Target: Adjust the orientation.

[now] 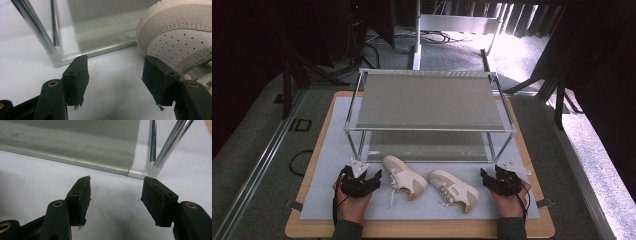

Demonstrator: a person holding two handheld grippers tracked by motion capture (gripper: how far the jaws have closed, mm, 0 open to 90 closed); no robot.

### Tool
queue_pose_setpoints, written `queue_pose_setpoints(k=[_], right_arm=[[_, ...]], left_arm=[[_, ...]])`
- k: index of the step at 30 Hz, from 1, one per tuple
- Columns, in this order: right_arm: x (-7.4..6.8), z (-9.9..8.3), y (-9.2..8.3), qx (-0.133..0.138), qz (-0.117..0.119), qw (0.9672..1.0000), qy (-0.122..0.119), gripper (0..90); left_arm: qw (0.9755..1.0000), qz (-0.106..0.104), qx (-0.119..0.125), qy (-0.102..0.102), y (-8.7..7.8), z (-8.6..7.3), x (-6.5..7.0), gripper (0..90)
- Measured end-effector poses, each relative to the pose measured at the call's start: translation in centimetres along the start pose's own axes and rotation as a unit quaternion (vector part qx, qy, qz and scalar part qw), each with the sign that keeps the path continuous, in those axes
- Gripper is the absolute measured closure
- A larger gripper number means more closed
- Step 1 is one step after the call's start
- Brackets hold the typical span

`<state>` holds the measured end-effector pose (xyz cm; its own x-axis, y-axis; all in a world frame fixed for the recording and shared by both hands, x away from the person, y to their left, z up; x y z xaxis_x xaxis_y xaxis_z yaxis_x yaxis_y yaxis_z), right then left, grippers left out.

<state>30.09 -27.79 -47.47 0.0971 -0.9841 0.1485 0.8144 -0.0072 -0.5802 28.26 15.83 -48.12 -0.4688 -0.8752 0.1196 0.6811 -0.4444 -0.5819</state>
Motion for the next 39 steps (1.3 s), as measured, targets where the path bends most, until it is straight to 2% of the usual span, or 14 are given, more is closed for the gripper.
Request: queue_pose_setpoints(k=[4, 10, 17, 27, 32, 39], right_arm=[[-0.2, 0.1, -0.6, 0.01, 0.005, 0.9999, -0.012, 39.8], [-0.4, -0.1, -1.2, 0.011, 0.012, 0.9997, -0.018, 39.7], [-0.5, 0.1, -2.2, 0.022, 0.022, 0.9992, -0.024, 39.6], [-0.9, 0.1, -3.0, 0.031, 0.026, 0.9985, -0.035, 39.4], [-1.1, 0.2, -3.2, 0.034, 0.027, 0.9983, -0.04, 39.4], [-1.3, 0.2, -3.3, 0.037, 0.024, 0.9979, -0.046, 39.4]], left_arm=[[0.9999, -0.005, 0.006, 0.01, -0.2, 0.1, 0.3, 37.0], [0.9997, -0.008, 0.007, 0.02, -0.4, 0.1, 0.7, 37.1], [0.999, -0.019, 0.027, 0.031, -1.6, 0.2, 1.5, 37.2], [0.995, -0.064, 0.046, 0.062, -3.4, -0.5, 3.6, 37.4], [0.9922, -0.087, 0.042, 0.078, -3.6, -0.9, 4.8, 37.4], [0.9896, -0.112, 0.03, 0.085, -3.1, -1.7, 5.7, 37.4]])
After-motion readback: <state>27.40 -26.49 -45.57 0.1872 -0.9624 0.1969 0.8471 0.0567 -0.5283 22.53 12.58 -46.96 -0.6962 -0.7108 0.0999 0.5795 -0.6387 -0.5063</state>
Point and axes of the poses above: each handheld gripper's, and its own axes: y roughly forward along the jaws, z roughly out of its top, x roughly to its right, the point moved 1 cm from there along y, roughly forward along the jaws, and after that the axes turned 13 degrees about -z, right-handed, at the moved point
